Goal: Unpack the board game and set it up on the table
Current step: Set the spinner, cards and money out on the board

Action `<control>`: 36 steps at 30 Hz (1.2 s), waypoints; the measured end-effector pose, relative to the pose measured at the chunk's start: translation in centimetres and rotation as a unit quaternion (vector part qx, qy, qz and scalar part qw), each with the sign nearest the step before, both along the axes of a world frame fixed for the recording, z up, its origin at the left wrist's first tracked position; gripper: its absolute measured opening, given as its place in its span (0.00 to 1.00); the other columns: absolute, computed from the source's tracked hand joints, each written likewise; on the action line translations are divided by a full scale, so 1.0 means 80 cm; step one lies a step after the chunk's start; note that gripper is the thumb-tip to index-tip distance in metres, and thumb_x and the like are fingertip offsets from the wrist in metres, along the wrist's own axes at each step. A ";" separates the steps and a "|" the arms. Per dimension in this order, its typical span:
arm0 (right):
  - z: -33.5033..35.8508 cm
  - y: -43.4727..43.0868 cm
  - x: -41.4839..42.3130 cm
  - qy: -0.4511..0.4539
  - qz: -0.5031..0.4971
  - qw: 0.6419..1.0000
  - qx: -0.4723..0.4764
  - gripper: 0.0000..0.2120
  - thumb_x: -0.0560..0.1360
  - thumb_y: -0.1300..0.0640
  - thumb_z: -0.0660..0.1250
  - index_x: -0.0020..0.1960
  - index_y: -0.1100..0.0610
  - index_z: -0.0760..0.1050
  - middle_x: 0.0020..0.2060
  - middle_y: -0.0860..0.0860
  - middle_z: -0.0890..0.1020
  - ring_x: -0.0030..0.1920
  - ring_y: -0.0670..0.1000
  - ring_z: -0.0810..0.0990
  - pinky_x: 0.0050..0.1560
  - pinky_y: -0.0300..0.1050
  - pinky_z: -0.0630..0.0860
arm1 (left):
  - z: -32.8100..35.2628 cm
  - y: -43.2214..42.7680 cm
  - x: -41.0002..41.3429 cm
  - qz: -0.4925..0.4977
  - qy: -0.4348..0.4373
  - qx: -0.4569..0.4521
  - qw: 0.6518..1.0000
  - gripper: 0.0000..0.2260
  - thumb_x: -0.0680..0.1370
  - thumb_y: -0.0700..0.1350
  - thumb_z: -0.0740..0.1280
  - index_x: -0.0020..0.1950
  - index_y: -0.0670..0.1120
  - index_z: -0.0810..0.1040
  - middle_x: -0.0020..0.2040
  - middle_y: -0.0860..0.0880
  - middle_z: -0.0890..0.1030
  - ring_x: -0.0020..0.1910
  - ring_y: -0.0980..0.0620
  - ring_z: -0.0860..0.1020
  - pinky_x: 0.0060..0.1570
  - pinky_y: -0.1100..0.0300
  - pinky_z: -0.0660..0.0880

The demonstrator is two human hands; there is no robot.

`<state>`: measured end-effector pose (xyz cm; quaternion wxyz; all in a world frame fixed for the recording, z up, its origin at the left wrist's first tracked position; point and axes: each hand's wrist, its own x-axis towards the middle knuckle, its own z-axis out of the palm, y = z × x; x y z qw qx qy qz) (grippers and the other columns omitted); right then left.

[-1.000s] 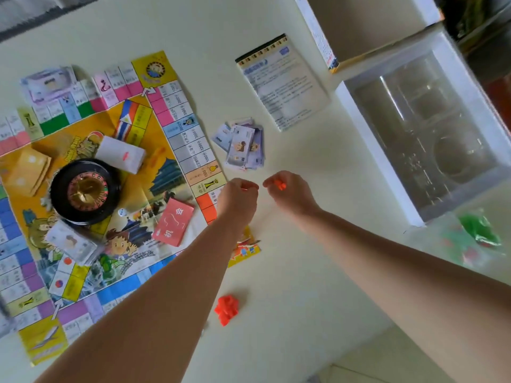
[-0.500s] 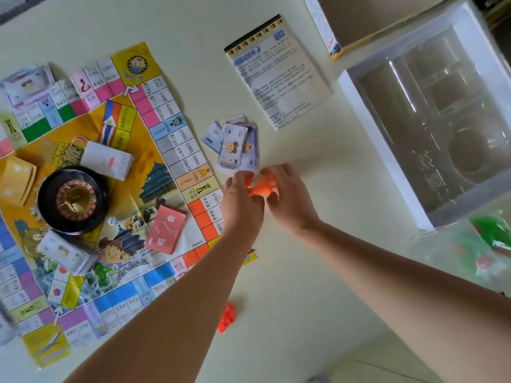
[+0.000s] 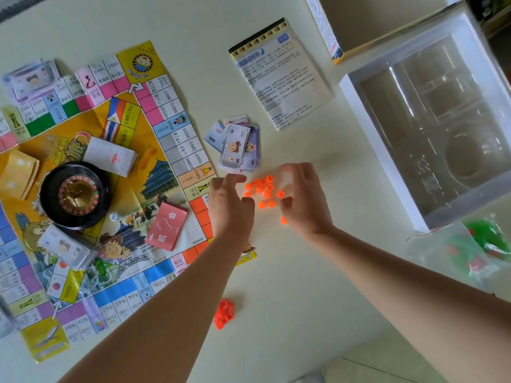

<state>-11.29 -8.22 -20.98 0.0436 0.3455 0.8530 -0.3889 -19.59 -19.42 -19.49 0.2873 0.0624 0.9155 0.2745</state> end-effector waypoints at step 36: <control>-0.003 -0.023 -0.022 -0.073 -0.029 0.997 -0.016 0.23 0.71 0.66 0.66 0.63 0.55 0.66 0.53 0.53 0.78 0.54 0.56 0.77 0.44 0.41 0.66 | -0.006 -0.013 -0.009 -0.031 -0.145 0.057 0.987 0.19 0.75 0.38 0.67 0.66 0.48 0.73 0.55 0.49 0.78 0.51 0.50 0.78 0.41 0.59 0.74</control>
